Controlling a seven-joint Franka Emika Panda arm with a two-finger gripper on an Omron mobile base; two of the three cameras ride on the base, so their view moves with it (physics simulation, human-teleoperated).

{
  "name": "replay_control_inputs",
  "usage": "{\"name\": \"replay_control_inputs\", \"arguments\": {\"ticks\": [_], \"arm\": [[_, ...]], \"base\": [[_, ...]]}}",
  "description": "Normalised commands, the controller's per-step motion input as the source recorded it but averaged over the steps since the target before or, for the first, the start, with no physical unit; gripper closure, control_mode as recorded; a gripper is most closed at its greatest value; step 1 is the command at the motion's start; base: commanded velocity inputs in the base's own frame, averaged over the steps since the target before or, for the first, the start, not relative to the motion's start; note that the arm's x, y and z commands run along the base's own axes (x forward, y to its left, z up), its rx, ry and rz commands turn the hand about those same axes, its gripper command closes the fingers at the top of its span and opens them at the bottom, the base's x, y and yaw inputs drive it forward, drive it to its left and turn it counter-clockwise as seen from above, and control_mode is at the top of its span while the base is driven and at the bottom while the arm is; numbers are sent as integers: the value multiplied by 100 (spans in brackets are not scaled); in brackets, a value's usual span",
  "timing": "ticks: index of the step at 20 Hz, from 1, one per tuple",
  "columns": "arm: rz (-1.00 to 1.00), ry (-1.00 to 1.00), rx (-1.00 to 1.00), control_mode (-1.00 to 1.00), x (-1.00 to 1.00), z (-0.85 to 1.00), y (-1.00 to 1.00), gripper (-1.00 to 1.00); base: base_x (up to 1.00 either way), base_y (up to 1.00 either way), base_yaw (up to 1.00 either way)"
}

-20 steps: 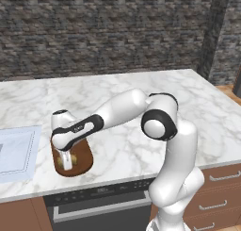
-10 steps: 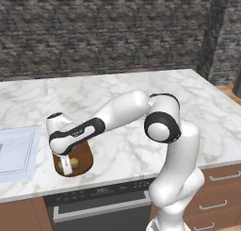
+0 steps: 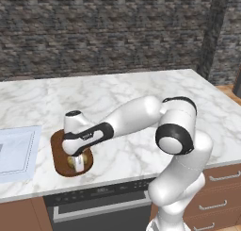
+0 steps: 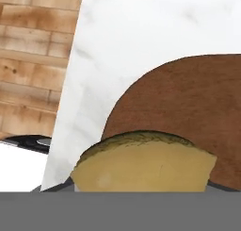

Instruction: Pick up the sponge from the counter and clean the cutting board by briefly scrubbing or pressing down on the cutting board. Once finished, release the sponge.

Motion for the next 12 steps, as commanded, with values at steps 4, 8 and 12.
{"name": "replay_control_inputs", "arguments": {"ticks": [4, 8, 12], "arm": [[0, 0, 3, -100, 59, 2, 0, 100], [0, 3, 0, -100, 40, 9, 5, 100], [0, 19, -7, -100, -14, 0, 11, 100]], "base": [[0, 0, 0], [0, 0, 0], [0, 0, 0]]}}
